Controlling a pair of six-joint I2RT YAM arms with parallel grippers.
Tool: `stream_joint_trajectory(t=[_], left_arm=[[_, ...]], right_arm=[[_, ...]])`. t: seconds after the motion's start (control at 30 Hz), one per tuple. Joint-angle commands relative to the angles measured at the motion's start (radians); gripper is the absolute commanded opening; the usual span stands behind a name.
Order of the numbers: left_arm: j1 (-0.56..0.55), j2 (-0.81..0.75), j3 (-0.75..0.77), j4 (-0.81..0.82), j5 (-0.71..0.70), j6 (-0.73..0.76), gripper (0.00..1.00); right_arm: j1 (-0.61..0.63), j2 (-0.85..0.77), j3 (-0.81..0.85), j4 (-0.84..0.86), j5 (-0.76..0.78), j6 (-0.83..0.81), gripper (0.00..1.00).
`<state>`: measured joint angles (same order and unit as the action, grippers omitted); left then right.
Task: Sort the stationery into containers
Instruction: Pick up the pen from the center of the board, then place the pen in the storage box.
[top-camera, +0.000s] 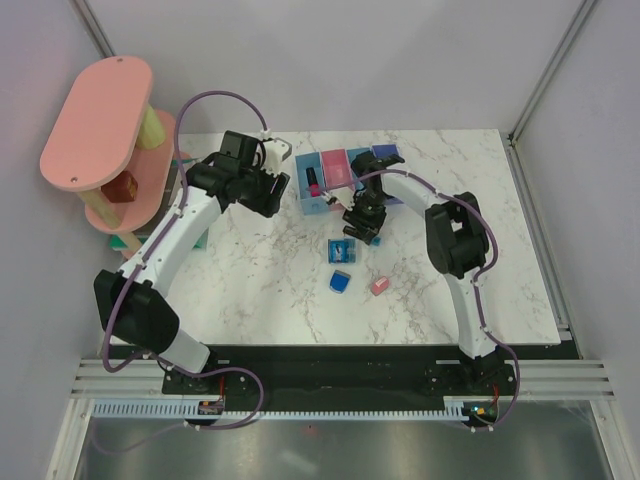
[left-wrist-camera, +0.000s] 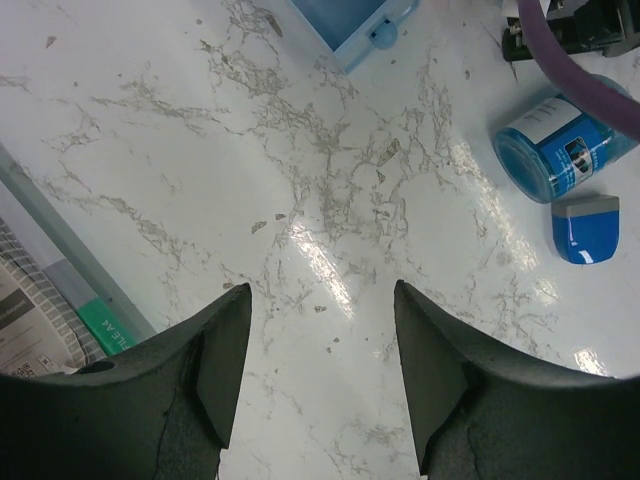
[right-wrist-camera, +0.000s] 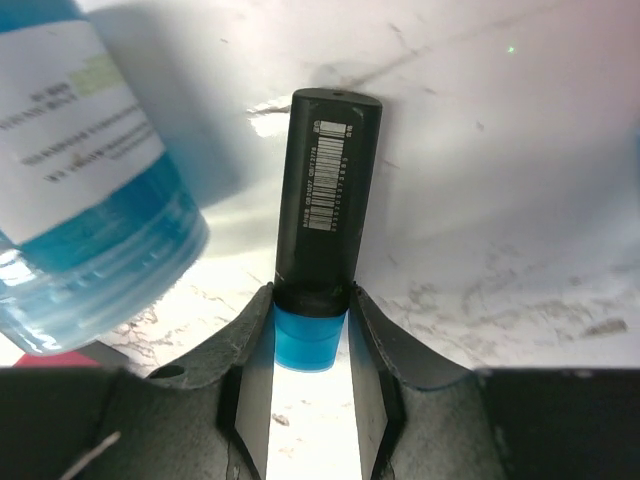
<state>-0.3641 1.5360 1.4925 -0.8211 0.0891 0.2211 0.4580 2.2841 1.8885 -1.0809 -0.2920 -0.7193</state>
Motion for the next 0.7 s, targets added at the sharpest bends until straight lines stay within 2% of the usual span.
stream_joint_trajectory(t=[0.0, 0.2, 0.37, 0.5, 0.67], left_arm=[[0.005, -0.045, -0.005, 0.007, 0.026, 0.018, 0.66], [0.004, -0.071, -0.026, 0.007, 0.014, 0.034, 0.66], [0.004, -0.071, -0.08, 0.017, -0.017, 0.027, 0.67], [0.011, -0.086, -0.118, 0.063, -0.074, -0.006, 0.66], [0.011, -0.12, -0.152, 0.12, -0.118, -0.06, 0.67]], right_arm=[[-0.004, -0.078, 0.102, -0.019, 0.068, 0.063, 0.0], [-0.013, -0.095, 0.256, -0.017, 0.113, 0.126, 0.0], [-0.018, -0.101, 0.369, 0.025, 0.071, 0.21, 0.0], [-0.018, -0.109, 0.368, 0.191, 0.004, 0.317, 0.0], [-0.019, -0.071, 0.321, 0.432, -0.157, 0.48, 0.0]])
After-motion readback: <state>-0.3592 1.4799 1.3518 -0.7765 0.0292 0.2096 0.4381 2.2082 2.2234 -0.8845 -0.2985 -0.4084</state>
